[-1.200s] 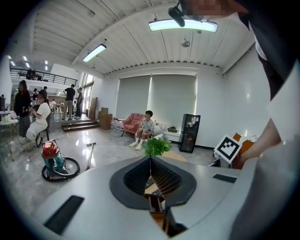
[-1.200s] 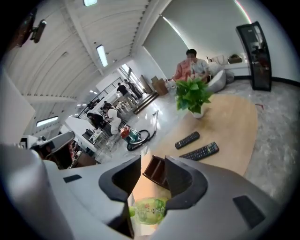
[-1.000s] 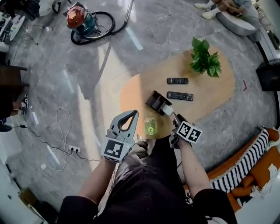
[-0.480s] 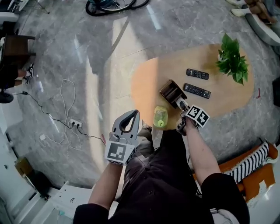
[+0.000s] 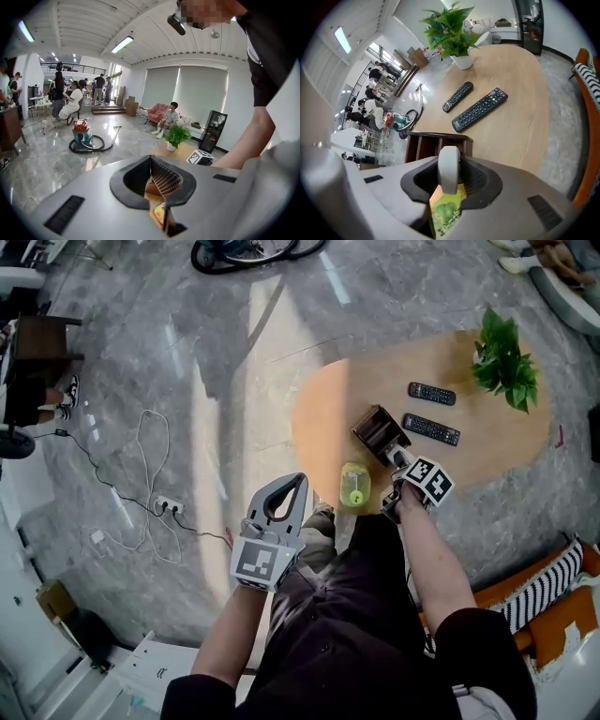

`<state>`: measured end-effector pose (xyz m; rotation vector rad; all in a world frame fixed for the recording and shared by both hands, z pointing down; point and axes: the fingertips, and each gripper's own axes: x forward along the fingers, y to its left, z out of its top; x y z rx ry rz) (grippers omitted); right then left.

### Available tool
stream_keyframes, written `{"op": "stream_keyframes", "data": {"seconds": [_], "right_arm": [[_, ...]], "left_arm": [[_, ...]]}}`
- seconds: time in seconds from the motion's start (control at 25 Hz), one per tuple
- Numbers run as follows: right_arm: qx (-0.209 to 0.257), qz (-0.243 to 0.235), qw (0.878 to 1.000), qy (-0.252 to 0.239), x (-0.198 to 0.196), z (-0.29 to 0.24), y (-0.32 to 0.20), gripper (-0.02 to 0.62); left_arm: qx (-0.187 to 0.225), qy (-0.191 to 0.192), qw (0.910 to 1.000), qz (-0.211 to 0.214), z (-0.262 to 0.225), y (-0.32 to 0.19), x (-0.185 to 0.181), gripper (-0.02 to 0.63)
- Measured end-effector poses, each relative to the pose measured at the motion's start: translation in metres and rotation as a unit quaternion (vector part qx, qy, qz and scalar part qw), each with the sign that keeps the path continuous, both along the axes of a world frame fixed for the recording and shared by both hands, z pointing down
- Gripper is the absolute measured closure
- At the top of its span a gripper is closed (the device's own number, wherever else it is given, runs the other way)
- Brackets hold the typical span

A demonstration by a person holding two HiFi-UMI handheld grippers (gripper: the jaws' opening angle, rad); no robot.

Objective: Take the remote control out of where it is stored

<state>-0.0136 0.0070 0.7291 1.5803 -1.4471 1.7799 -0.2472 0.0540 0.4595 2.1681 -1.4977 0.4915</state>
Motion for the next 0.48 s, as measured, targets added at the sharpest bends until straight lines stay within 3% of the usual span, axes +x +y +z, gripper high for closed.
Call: {"op": "stream_keyframes", "data": {"seconds": [0.28, 0.48], "right_arm": [[0.052, 0.043, 0.997, -0.041, 0.015, -0.052, 0.020, 0.477], [0.096, 0.038, 0.994, -0.022, 0.046, -0.078, 0.023, 0.479]], "left_arm": [[0.009, 0.019, 0.9979, 0.062, -0.009, -0.002, 0.032, 0.600], [0.020, 0.029, 0.9928, 0.115, -0.015, -0.020, 0.068, 0.600]]}}
